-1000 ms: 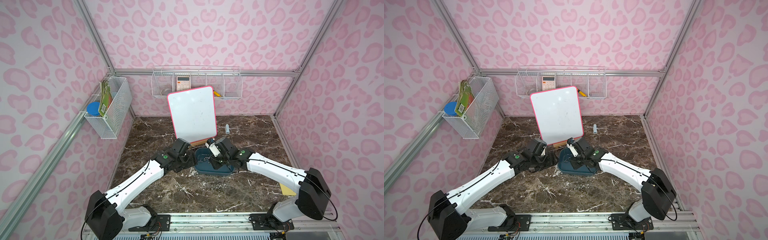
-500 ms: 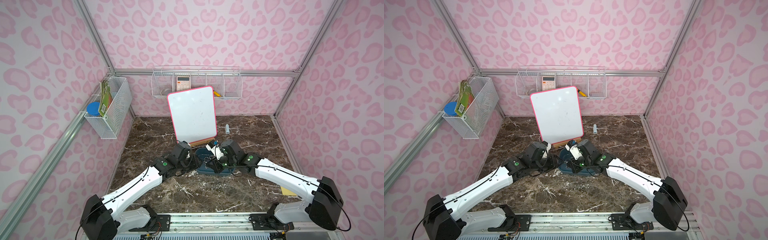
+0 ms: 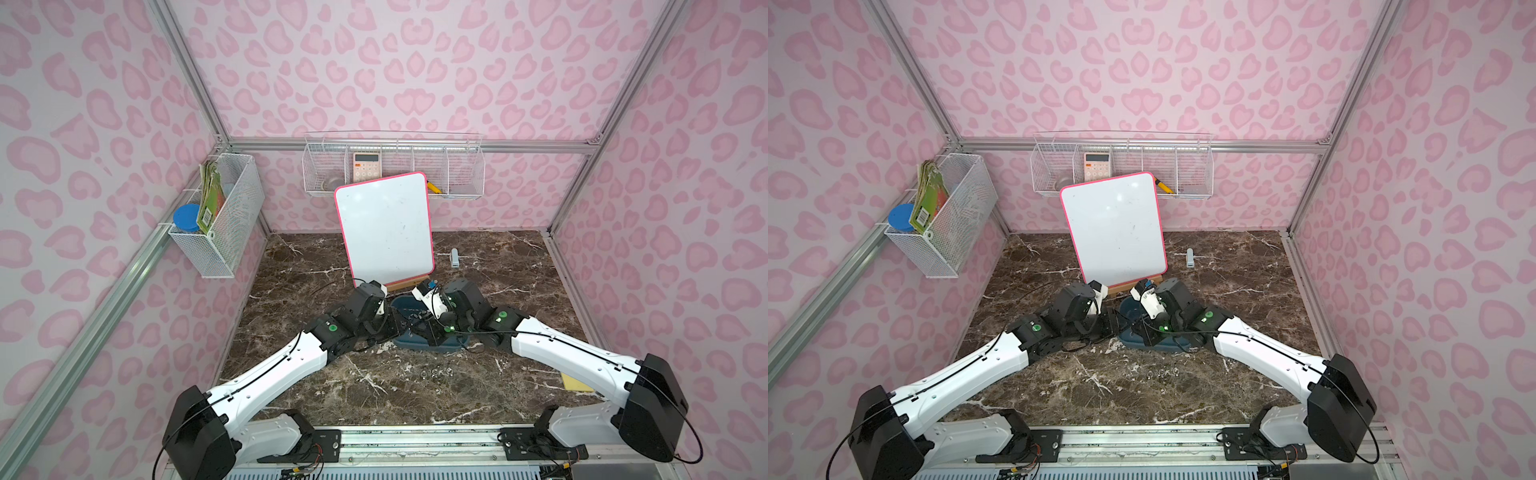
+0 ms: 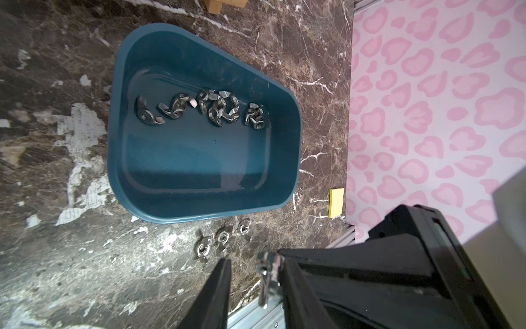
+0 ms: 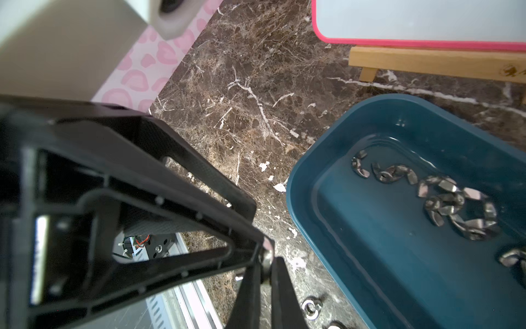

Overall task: Take out the wing nut from the storage box
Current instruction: Pick up the wing nut from the storage box.

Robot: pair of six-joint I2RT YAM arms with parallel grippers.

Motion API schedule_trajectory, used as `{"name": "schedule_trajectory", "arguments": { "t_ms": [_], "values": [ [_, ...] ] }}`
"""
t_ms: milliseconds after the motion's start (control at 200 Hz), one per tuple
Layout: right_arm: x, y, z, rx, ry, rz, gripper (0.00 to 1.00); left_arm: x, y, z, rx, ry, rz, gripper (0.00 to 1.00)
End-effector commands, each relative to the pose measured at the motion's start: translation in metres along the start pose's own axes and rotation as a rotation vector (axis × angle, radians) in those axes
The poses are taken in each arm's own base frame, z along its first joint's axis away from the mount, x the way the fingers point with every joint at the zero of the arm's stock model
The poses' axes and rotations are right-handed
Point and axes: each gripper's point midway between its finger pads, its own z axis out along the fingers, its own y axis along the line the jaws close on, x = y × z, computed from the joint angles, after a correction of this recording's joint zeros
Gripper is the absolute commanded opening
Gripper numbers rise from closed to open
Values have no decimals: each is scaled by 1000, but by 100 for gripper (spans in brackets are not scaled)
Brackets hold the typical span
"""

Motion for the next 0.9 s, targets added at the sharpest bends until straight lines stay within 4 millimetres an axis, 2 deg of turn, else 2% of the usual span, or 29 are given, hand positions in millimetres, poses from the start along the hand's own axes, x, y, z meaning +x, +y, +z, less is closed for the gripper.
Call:
{"name": "schedule_trajectory", "arguments": {
  "t_ms": [0, 175, 235, 300, 370, 480, 545, 635, 710, 895],
  "values": [
    [-6, 6, 0, -31, -23, -5, 2, -1, -8, 1, 31, 6, 24, 32],
    [-6, 3, -1, -31, -25, 2, 2, -2, -8, 4, 20, 12, 26, 7],
    [-6, 1, -1, -26, -25, 4, 7, -3, -7, 4, 10, 11, 24, 2],
    [-5, -3, -2, -19, -27, 16, 19, -2, -3, 4, -9, 12, 19, 1],
    [-3, -10, -3, -4, -29, 35, 39, 0, 7, 4, -62, 23, 14, 1],
    [2, -27, -8, 38, -36, 72, 50, 4, 18, 4, -118, 40, 15, 0],
    [6, -43, -13, 85, -46, 107, 60, 9, 30, 4, -179, 58, 17, 0],
    [14, -65, -22, 142, -62, 159, 66, 21, 53, 7, -322, 111, 32, 0],
    [20, -80, -28, 177, -79, 197, 72, 34, 64, 13, -425, 163, 75, 0],
    [29, -102, -38, 252, -102, 247, 83, 66, 69, 41, -539, 277, 160, 0]
  ]
}}
